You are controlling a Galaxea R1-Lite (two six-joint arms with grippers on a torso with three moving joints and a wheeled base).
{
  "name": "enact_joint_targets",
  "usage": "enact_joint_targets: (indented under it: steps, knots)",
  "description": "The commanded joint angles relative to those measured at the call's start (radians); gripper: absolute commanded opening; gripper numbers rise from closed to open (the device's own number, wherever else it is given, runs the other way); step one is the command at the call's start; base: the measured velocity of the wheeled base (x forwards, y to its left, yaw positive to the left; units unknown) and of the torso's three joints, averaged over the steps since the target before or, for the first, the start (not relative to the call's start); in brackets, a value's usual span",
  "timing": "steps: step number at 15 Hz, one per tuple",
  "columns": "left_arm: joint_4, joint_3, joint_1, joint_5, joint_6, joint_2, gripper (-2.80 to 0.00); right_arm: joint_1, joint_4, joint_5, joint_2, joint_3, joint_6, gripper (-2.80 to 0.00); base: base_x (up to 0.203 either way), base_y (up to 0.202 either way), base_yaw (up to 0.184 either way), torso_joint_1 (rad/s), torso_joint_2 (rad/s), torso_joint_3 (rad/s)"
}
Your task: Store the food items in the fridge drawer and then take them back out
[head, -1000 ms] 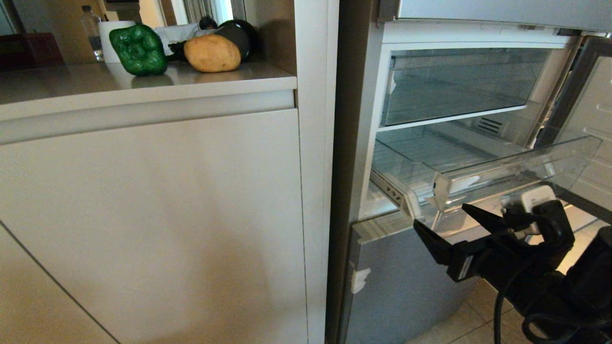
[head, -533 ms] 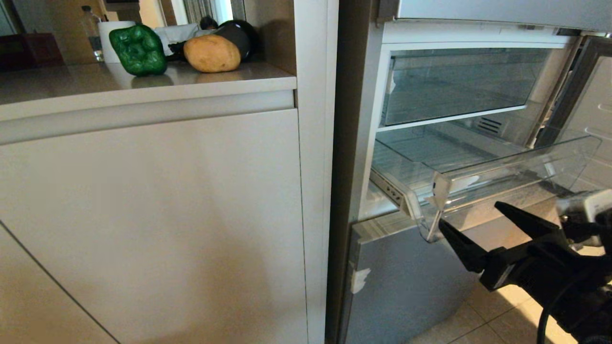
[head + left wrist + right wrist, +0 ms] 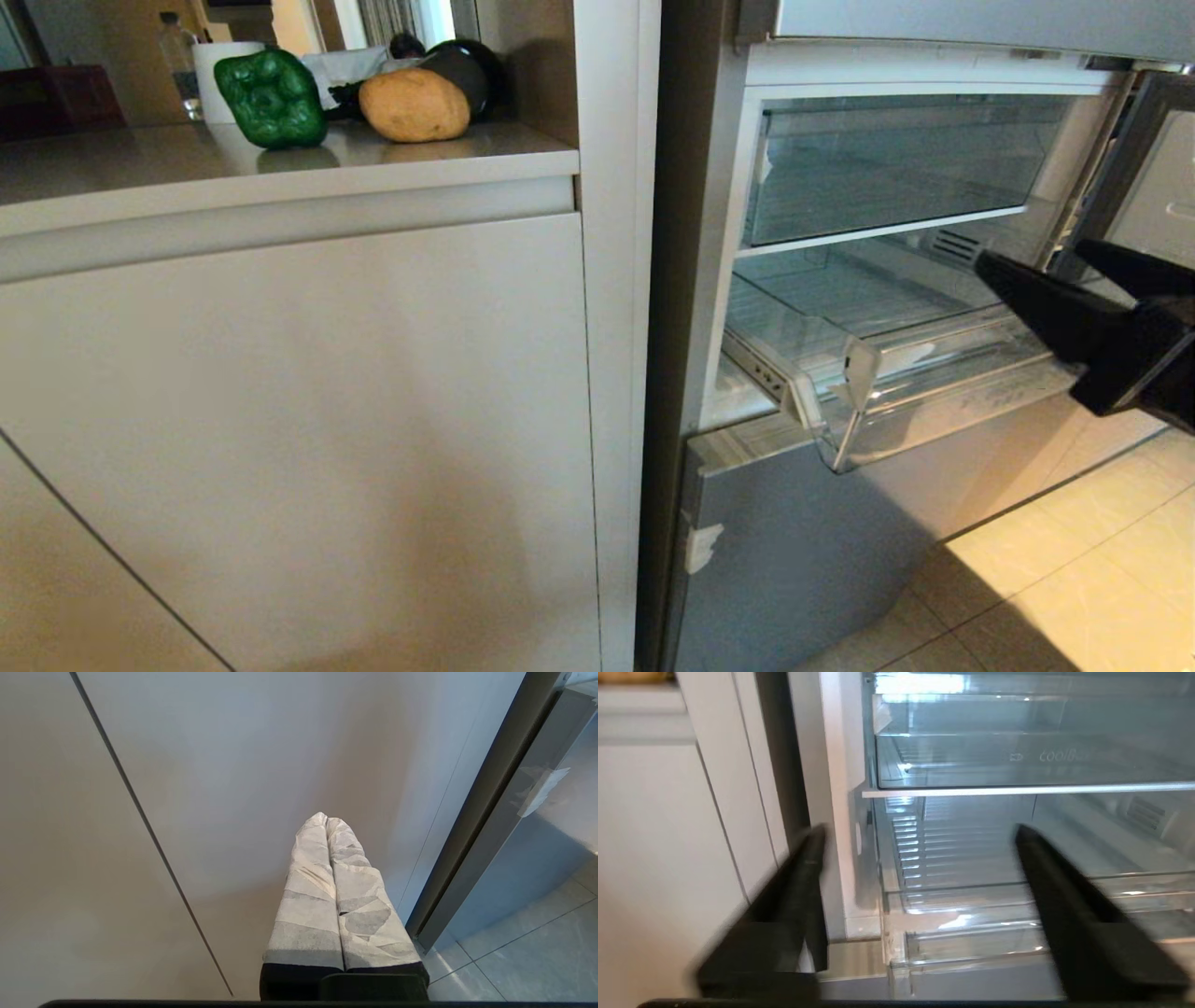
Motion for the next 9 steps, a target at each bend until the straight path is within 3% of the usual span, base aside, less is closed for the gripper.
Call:
enact_joint_targets:
  steps: [1, 4, 6, 9]
  knots:
    - [0.000, 0.000, 0.000, 0.001, 0.000, 0.001, -2.80, -0.064, 0.429, 0.019, -0.035, -0.211, 0.104, -2.80, 0.000, 0.000, 0.000, 0.000, 0.00, 0.000]
    - [0.000, 0.000, 0.000, 0.001, 0.000, 0.000, -2.80, -0.224, 0.714, 0.109, 0.043, -0.408, 0.207, -2.80, 0.000, 0.000, 0.000, 0.000, 0.00, 0.000]
    - [0.000, 0.000, 0.000, 0.001, -0.001, 0.000, -2.80, -0.346, 0.763, 0.186, 0.161, -0.485, 0.225, -2.80, 0.000, 0.000, 0.000, 0.000, 0.00, 0.000]
    - [0.000, 0.000, 0.000, 0.001, 0.000, 0.000, -2.80, -0.445, 0.801, 0.286, 0.342, -0.597, 0.232, -2.80, 0.000, 0.000, 0.000, 0.000, 0.00, 0.000]
